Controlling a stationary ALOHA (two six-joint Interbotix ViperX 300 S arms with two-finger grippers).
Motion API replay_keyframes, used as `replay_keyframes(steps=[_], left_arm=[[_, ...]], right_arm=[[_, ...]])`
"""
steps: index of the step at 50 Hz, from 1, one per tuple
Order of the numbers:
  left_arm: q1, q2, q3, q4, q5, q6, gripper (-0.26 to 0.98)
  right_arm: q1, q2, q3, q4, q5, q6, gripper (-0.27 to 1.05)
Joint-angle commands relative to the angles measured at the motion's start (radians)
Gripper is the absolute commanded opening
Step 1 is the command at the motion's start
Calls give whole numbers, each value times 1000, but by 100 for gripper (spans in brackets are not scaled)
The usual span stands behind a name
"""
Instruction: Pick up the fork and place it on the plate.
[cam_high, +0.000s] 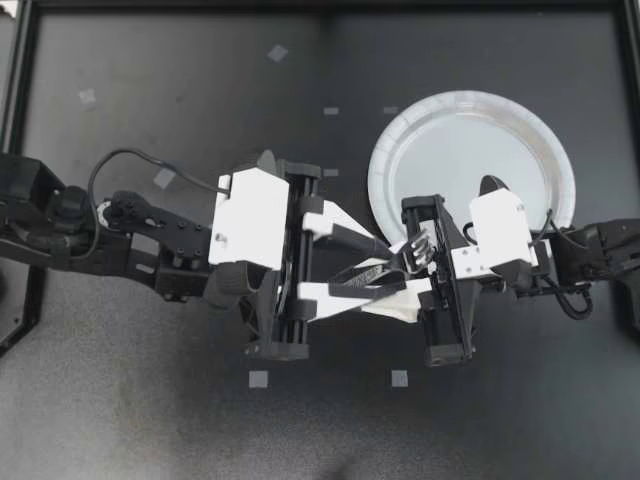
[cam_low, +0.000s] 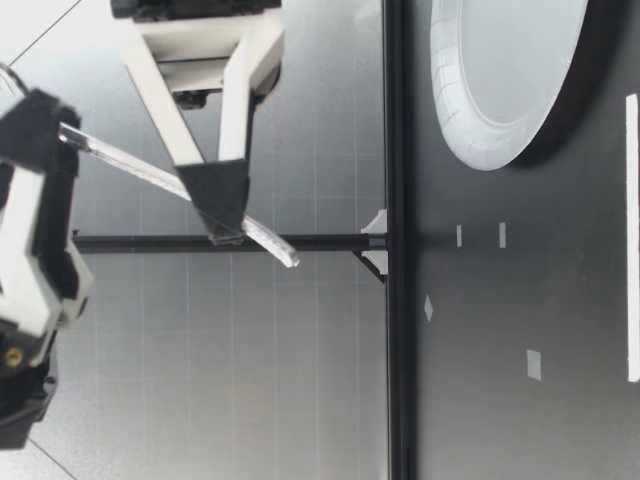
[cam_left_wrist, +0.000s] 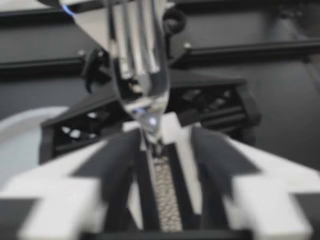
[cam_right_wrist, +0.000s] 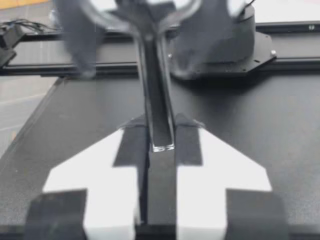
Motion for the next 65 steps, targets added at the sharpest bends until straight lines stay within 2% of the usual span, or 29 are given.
replay_keyframes(steps=[1,9,16,21,30,37,44,46,53,57,65], left_arm=[[0,-11,-14,2,41,-2,72],[0,-48,6,8,179,9,70],[0,-156,75,8,236,55,70],[0,-261,147,5,173,54,70],[-2,-457,319,-2,-118,51,70],[0,-528,420,-60,-101,17,70],[-2,-554,515,-121,-57,0,70],[0,-555,537,-138,-54,0,70],[0,-551,581,-179,-60,-2,70],[-2,-549,594,-187,-78,0,70],[0,-526,600,-189,-153,0,70]], right_arm=[[-3,-15,-21,0,3,-3,-4],[-9,-51,-15,2,98,-11,-4],[-28,-118,11,5,229,-3,-4],[-52,-186,48,17,333,2,-4],[-92,-328,83,43,528,3,-4],[-94,-380,115,100,606,35,-4],[-94,-387,129,173,879,126,-4],[-92,-387,127,186,1019,183,-4],[-83,-399,137,187,1295,364,-4],[-83,-416,150,187,1374,465,-4],[-83,-474,207,187,1414,666,-4]])
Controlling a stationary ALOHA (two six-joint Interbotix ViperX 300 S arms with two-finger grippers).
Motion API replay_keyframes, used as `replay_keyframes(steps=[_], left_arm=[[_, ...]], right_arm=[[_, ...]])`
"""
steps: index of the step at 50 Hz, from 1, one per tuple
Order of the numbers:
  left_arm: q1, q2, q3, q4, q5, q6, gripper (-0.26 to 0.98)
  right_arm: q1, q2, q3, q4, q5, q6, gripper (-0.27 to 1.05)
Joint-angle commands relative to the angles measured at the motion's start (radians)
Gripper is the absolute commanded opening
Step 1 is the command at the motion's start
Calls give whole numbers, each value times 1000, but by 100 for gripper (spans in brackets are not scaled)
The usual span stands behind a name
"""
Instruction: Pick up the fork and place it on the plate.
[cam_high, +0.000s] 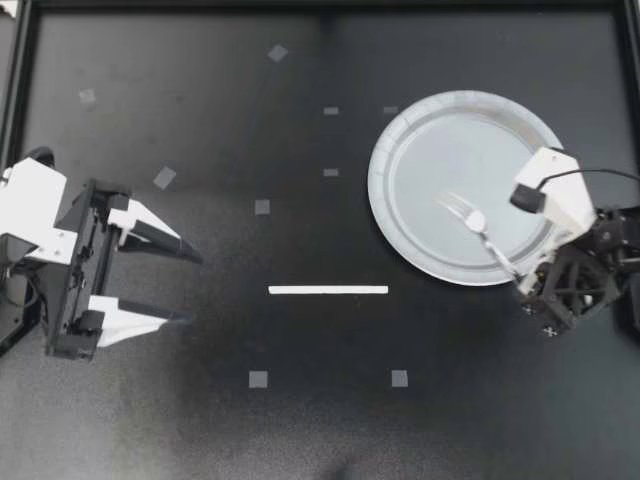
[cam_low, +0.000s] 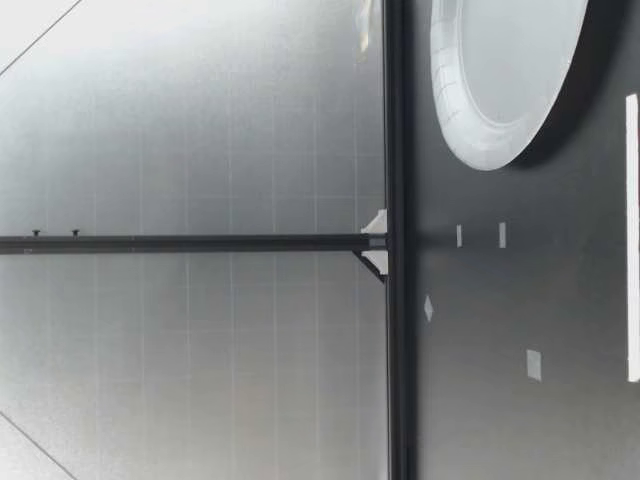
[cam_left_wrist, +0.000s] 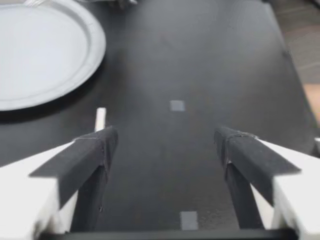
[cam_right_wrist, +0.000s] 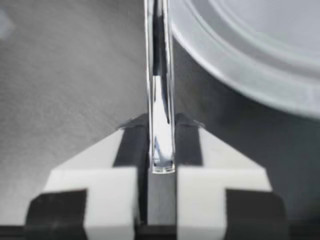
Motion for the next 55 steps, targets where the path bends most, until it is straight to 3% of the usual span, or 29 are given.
replay_keyframes(steps=[1,15,29,55], left_arm=[[0,21,-5,-5,-74,0,70],[2,91,12,-5,-164,2,70],[0,106,32,-5,-166,6,70],[2,101,43,-5,-160,35,70]], right_arm=[[5,-55,31,0,25,140,-4],[6,-81,72,9,92,316,-4],[23,8,77,118,127,337,-4],[51,156,69,166,-55,334,-4]])
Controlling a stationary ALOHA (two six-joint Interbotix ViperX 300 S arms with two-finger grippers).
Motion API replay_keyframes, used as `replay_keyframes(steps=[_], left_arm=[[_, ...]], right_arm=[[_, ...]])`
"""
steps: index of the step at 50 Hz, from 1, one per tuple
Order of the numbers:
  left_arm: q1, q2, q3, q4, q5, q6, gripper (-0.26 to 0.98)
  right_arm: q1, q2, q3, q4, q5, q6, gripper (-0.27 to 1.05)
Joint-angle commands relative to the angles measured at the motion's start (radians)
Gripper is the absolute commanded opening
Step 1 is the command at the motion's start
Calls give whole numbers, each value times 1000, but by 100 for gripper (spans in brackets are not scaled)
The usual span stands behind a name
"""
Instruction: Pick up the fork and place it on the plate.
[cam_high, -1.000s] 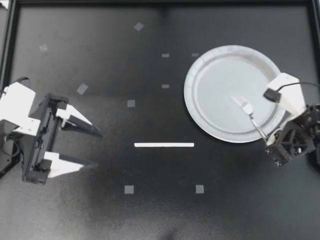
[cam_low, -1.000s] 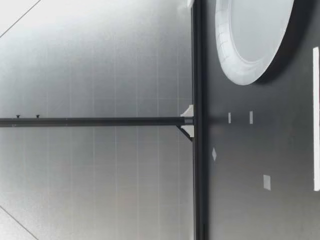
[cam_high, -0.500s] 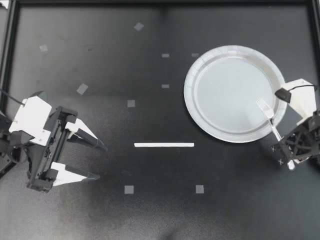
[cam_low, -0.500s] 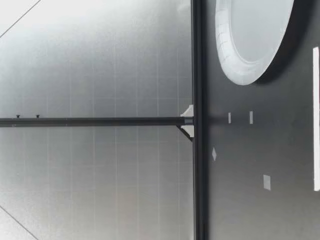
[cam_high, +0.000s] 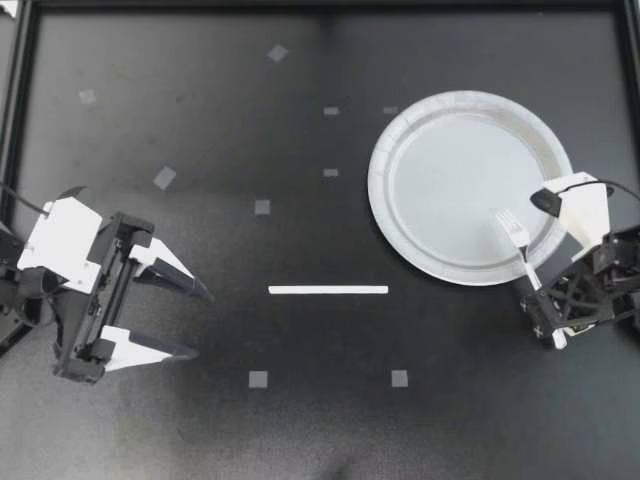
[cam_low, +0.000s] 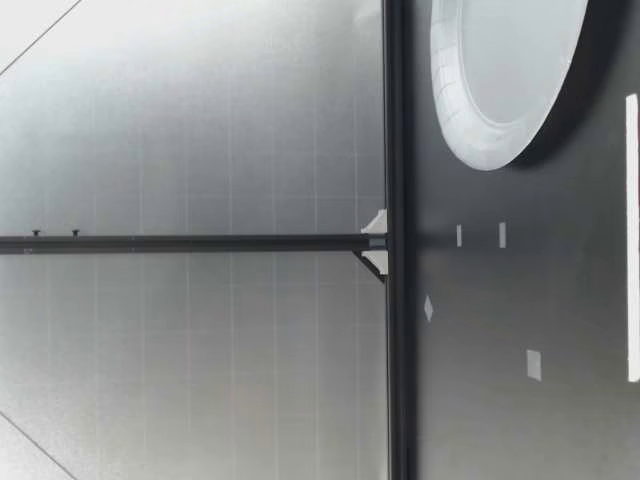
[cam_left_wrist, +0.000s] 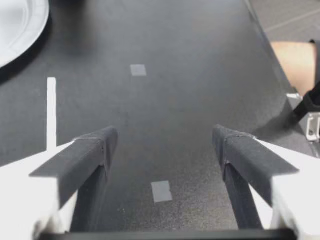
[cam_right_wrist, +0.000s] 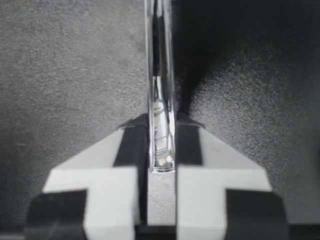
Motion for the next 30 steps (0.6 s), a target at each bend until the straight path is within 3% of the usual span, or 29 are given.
replay_keyframes(steps=[1,21,30], left_arm=[[2,-11,-6,-2,-2,2,70],[0,-11,5,-2,-2,3,70],[0,-11,14,-3,-8,2,70]], right_arm=[[9,38,-17,31,-6,-6,-4],[9,60,-25,40,-8,-2,-1],[9,66,-32,40,-6,-5,14]])
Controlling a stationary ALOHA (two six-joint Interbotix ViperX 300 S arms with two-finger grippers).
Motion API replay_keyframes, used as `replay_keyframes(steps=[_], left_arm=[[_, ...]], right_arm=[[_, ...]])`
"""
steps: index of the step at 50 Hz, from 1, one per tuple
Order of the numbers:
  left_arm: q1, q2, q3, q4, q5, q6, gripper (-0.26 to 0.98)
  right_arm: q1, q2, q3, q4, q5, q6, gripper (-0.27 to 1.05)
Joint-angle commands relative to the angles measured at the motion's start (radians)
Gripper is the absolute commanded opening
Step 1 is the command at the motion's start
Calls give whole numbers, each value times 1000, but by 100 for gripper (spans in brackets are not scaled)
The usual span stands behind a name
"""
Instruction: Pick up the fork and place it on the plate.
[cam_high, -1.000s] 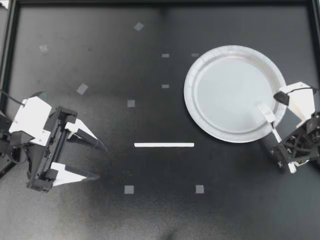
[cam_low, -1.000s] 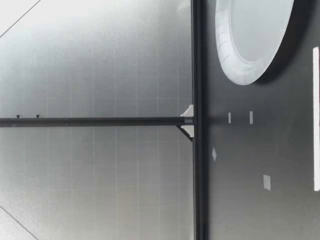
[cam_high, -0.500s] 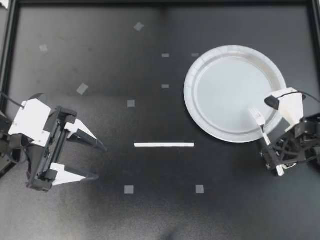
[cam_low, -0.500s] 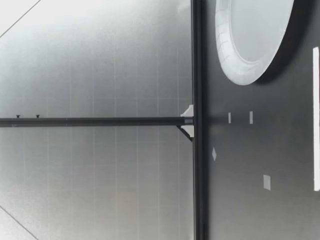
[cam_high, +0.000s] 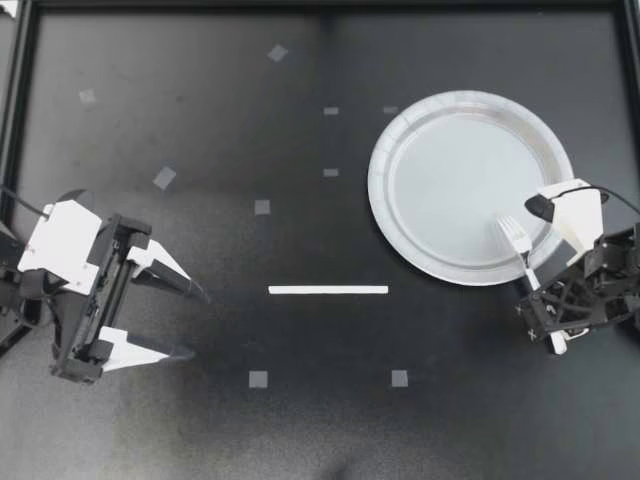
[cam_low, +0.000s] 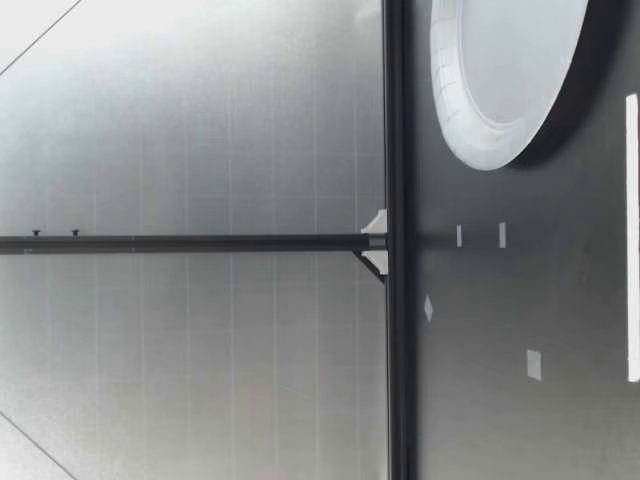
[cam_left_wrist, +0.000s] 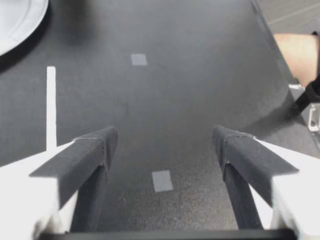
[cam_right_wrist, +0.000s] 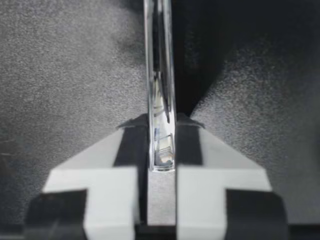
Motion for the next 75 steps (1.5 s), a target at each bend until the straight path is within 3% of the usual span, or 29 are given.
replay_keyframes(steps=[1,15,34,49,54,65,69,75], left_arm=[[0,-9,-3,-2,-11,0,70],[2,-11,3,-2,-11,2,70],[2,-23,-5,-2,-11,2,70],[2,-55,-35,0,-3,83,70],[2,-58,-48,-2,5,130,70],[2,-60,-77,-3,8,153,70],[8,-60,-77,-25,8,153,70],[25,-60,-66,-51,2,155,70]], right_arm=[[6,-5,-21,2,-3,0,17],[6,-2,-23,2,-2,5,54],[5,-63,-20,-25,-2,5,55],[-17,-281,-69,-130,-15,3,55],[-17,-379,-109,-199,-121,-5,55],[-18,-531,-91,-525,-795,-156,55],[-18,-535,-74,-594,-876,-252,54],[-18,-505,-49,-606,-879,-405,54]])
